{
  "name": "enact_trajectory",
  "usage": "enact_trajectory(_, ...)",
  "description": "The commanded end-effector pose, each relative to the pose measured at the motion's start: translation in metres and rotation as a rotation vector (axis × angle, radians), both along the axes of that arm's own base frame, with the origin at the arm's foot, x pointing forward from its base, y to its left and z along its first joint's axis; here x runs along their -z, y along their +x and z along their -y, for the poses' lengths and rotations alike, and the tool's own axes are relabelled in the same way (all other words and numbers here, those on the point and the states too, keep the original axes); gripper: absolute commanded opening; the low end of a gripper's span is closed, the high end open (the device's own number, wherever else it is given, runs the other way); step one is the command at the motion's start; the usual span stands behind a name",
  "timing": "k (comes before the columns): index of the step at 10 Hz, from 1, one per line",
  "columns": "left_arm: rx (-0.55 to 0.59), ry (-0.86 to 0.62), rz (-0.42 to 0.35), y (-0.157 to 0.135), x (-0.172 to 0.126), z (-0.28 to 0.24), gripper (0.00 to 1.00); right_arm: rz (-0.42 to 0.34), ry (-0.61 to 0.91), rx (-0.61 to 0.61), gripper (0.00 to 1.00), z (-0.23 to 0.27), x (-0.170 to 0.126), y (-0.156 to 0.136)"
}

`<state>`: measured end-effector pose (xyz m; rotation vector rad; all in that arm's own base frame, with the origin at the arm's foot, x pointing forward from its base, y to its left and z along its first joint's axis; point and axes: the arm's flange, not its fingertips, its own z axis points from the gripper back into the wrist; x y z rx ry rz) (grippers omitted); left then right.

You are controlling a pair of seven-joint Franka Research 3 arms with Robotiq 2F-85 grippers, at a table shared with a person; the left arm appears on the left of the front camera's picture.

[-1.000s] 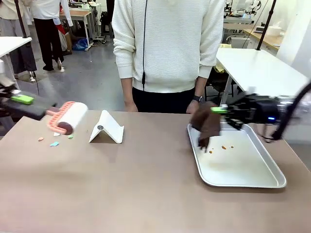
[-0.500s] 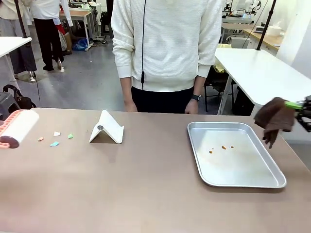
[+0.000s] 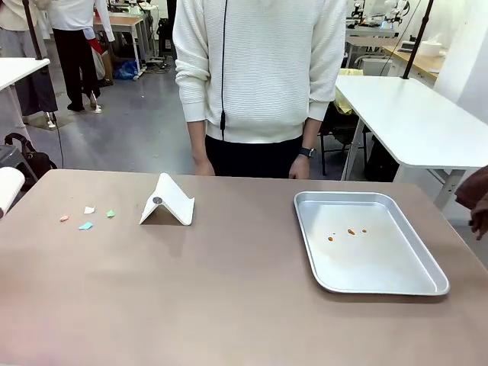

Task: Clean the surface of the table.
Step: Hold the Lint Roller with your left hand and the towel with your right hand, then if a person points to the right, clean the right side of the table with your right hand, and if they point to the left, clean the left side with your left hand.

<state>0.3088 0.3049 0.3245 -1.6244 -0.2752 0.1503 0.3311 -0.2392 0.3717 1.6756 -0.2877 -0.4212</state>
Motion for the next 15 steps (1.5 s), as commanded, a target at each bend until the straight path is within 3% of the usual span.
enact_trajectory(1,-0.031,-0.017,-0.009,0.008,-0.011,-0.007,0.00,0.030,0.016,0.055,0.00,-0.001,0.015,0.008)
enact_trajectory(2,0.000,0.000,0.000,0.000,0.000,0.000,0.00,0.000,0.000,0.000,0.00,0.000,0.000,0.000)
enact_trajectory(15,0.000,0.000,0.000,0.000,0.000,0.000,0.00,0.000,0.000,0.000,0.00,0.000,0.000,0.000)
